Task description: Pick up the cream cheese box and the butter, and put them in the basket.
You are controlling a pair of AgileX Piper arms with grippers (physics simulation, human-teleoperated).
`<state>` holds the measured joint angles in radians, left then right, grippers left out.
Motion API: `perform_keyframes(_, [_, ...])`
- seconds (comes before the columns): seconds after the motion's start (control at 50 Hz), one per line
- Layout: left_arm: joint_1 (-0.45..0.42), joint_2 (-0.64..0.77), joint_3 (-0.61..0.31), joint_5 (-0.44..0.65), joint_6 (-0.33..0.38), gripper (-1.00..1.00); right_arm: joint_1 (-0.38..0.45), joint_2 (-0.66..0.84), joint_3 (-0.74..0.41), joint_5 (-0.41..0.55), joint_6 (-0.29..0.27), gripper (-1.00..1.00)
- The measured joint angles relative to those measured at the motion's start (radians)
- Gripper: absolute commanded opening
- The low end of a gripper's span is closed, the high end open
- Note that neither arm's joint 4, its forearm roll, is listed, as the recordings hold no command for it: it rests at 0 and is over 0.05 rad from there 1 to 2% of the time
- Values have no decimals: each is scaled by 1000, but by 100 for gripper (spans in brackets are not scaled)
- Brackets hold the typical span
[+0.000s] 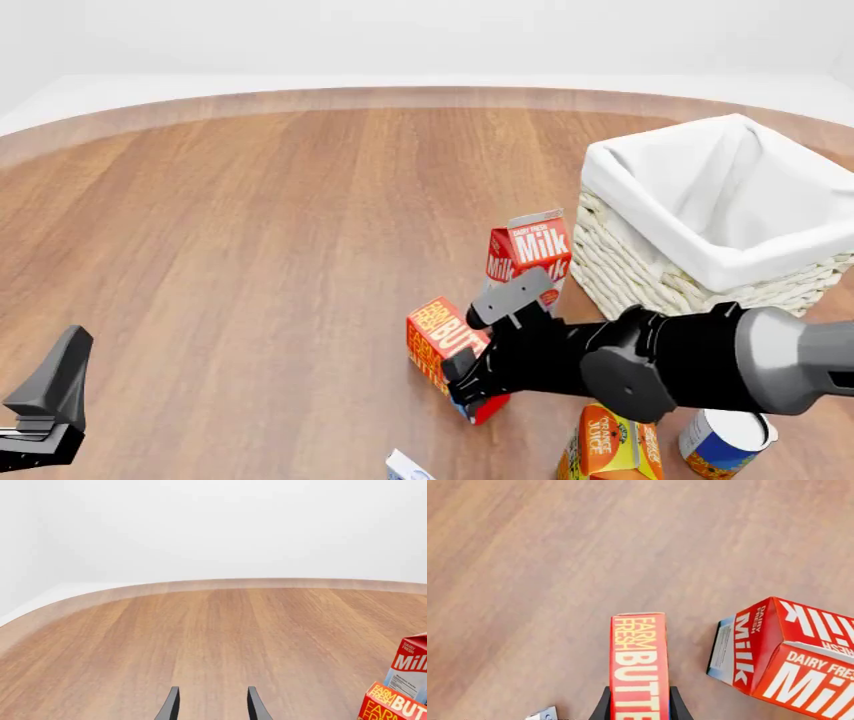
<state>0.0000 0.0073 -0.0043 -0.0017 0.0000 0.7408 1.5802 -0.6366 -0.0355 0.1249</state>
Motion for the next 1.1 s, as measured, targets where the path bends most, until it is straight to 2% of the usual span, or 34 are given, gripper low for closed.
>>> perform_keyframes(0.48, [0, 0, 0, 0, 0, 100, -1, -41, -4, 45, -24, -100])
perform_keyframes(1.1, [0, 0, 0, 0, 0, 100, -27, -304, -80, 259, -112, -100])
